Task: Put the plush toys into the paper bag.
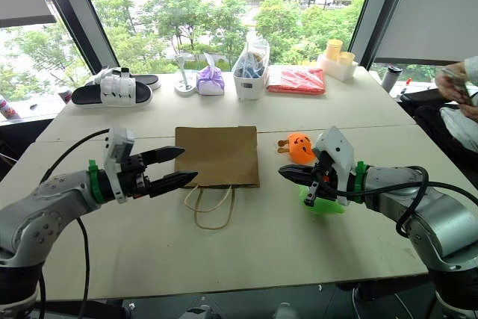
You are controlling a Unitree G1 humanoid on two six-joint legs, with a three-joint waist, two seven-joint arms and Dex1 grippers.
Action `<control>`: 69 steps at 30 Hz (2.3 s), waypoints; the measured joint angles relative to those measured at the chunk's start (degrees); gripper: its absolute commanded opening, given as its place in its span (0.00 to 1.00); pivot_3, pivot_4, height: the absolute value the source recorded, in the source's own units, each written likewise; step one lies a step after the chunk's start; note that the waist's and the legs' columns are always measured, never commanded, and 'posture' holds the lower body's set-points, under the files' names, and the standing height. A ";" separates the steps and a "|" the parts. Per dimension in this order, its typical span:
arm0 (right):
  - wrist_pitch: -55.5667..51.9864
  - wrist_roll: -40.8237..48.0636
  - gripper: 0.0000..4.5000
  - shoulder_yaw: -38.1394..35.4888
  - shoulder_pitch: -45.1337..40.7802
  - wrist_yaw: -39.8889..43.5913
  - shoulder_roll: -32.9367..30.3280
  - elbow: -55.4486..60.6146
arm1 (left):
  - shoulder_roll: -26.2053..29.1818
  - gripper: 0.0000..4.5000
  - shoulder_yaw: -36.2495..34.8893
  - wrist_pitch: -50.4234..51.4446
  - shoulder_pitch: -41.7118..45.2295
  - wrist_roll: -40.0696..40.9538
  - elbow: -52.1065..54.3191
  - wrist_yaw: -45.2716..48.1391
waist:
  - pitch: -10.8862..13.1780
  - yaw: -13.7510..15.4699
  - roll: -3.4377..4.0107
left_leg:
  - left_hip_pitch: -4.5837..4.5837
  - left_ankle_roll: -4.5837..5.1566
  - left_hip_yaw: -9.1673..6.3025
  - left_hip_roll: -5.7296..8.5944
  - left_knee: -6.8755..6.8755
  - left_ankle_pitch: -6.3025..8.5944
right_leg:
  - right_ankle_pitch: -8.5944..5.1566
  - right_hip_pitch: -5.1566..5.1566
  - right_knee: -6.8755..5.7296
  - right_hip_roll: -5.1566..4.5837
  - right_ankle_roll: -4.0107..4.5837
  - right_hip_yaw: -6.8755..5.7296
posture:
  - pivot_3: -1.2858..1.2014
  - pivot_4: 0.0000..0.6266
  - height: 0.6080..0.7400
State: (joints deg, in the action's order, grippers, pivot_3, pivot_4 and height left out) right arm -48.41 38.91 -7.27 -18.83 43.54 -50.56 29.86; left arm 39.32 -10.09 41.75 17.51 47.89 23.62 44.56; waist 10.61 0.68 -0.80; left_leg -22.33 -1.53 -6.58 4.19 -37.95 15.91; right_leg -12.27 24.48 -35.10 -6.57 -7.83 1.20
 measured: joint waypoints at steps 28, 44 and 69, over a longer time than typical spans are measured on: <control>0.81 -2.40 0.00 1.14 3.49 -1.75 0.42 3.29 | 6.16 0.99 13.22 -30.03 7.67 -21.91 -20.95 30.97 | 0.02 0.09 0.02 | -0.05 0.01 0.01 0.02 0.01 0.00 | -0.06 0.01 0.05 -0.05 0.10 -0.06 | 0.52 0.24 1.00; -2.37 -3.13 0.00 0.29 11.80 -11.08 3.12 11.61 | -5.95 0.03 22.28 -49.12 18.37 -33.38 -43.65 37.64 | 0.03 0.00 -0.01 | -0.06 0.06 0.01 0.03 0.00 0.03 | 0.01 0.05 0.02 -0.06 -0.03 -0.06 | 0.52 0.24 1.00; 16.10 -31.93 0.00 23.79 -13.33 -32.07 42.65 -39.01 | -16.37 0.01 5.49 -5.36 23.20 -8.52 -17.81 5.93 | 0.01 -1.67 0.01 | 0.00 -0.10 -0.13 0.12 0.07 -0.06 | 0.03 0.21 -0.15 0.06 -0.02 0.06 | 0.52 0.24 1.00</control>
State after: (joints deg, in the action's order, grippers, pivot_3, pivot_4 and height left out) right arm -32.31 6.98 16.52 -32.16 11.47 -7.90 -9.15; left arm 22.95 -4.60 36.39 40.71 39.36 5.81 50.49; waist 10.63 -0.99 -0.79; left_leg -22.33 -1.63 -6.71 4.30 -37.87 15.85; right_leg -12.24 24.69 -35.26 -6.51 -7.85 1.25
